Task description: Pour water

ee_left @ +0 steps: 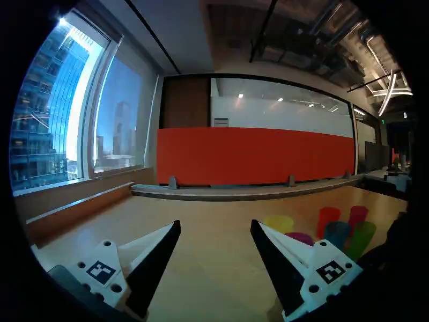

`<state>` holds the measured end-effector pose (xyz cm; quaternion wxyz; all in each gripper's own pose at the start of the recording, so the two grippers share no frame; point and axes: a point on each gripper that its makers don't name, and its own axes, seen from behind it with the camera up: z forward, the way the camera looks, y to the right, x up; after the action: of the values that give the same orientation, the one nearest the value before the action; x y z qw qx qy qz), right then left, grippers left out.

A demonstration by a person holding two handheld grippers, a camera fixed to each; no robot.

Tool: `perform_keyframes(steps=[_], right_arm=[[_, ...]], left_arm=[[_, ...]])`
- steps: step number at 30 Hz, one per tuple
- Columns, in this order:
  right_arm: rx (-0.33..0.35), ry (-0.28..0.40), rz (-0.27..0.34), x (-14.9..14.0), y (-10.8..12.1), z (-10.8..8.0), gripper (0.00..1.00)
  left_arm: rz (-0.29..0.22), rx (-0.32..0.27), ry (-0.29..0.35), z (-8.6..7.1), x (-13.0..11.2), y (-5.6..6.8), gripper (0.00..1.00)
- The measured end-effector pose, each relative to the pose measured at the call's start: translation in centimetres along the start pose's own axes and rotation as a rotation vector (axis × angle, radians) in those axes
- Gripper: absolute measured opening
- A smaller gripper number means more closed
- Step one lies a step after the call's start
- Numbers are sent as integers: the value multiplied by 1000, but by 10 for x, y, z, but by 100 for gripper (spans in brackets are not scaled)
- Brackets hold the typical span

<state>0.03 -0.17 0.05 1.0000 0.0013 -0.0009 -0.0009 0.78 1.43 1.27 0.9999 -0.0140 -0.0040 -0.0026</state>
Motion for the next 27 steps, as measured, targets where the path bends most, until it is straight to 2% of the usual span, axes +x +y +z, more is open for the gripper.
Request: perform_keyframes(steps=[5,11,20,27], right_arm=[[27,-21,-21,7,-12,3,100],[50,-26,-46,36,-18,5,100],[56,-46,0,79,-11,12,100],[81,-52,23,107,-13,15,100]], left_arm=[[-3,-43,-6,8,24,13,97],[8,-79,13,15,68,25,97],[10,-150,16,24,117,44,97],[-22,-208,22,30,145,55,97]])
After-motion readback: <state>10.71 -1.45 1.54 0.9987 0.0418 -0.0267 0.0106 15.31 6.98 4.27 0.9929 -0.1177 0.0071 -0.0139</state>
